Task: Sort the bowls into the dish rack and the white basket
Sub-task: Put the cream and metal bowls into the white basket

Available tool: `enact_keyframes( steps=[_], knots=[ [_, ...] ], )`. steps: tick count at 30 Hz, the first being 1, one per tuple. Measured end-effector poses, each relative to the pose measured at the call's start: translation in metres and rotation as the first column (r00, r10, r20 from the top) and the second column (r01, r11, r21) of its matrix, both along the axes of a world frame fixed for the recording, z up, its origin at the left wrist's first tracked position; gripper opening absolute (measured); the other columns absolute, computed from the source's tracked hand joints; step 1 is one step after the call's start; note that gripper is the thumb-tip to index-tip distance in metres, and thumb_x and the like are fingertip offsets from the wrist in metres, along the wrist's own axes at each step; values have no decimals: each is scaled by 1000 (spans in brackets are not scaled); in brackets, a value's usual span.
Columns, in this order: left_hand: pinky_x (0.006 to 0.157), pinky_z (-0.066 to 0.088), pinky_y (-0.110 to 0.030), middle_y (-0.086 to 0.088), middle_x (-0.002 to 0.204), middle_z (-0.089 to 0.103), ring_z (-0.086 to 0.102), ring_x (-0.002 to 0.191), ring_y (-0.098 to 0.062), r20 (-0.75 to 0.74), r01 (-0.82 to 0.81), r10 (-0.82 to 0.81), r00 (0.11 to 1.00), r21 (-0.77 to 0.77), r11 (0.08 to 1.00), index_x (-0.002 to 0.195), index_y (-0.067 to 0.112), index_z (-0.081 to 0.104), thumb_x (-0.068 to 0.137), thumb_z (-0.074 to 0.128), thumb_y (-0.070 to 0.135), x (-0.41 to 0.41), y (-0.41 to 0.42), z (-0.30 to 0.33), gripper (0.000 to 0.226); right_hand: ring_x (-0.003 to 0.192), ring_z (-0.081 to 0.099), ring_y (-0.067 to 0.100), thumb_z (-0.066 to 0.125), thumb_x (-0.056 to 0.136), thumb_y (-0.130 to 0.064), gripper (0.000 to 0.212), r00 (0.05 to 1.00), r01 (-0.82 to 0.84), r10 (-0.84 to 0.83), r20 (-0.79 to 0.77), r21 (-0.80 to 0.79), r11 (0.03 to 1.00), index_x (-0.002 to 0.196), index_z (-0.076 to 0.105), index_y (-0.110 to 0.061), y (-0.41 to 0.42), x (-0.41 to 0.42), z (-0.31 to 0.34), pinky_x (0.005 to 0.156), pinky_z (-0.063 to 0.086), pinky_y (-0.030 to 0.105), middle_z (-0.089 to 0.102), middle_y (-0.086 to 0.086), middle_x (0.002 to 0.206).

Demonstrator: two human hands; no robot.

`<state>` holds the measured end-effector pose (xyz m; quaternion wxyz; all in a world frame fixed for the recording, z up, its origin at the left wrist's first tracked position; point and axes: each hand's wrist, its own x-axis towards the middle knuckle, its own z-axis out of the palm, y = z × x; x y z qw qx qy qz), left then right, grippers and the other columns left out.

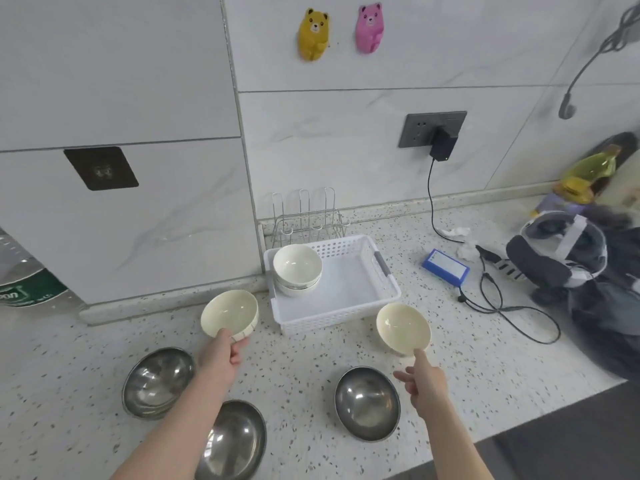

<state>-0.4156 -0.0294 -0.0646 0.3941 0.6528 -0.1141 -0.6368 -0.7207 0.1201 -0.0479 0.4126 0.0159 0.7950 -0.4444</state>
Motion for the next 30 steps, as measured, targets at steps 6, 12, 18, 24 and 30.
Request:
enact_keyframes(
  steps=[6,12,18,24,30],
  knots=[
    [29,22,-13,-22,96,68,27,29,-3,-19,-45,45,999,-39,998,113,6,48,88,40,4,-4,18,14,26,51,39,14,47,97,-28,28,997,-34,37,68,-44,998,111,51,-4,-13,1,-3,41,30,22,70,13,89],
    [30,22,-14,-24,97,66,26,30,-4,-30,-49,46,998,-108,993,118,5,46,90,38,4,-4,29,25,28,55,35,15,47,92,-16,28,1000,5,-6,-6,-90,996,105,59,6,-13,-5,-12,49,30,27,72,16,87],
    [31,24,-14,-21,100,69,29,33,-4,-31,-95,91,995,-197,976,116,9,47,87,39,4,-20,47,39,30,55,33,15,49,87,-22,25,984,146,-162,-79,-174,974,71,60,-6,6,-20,-9,53,32,29,72,10,69],
    [33,23,-16,-13,88,77,28,37,-4,-50,-123,114,992,-245,962,103,18,55,84,44,10,-57,48,53,23,60,34,13,49,84,-21,19,982,110,-156,-107,-347,932,75,61,-9,-9,-51,22,57,31,29,71,3,59],
    [33,26,-16,-18,92,75,30,37,-4,-61,-107,93,994,-302,947,101,18,57,86,44,9,-89,38,54,22,64,43,12,51,90,-21,18,983,-106,31,-181,-422,900,82,65,-13,-48,-61,37,66,37,32,72,4,60]
  ],
)
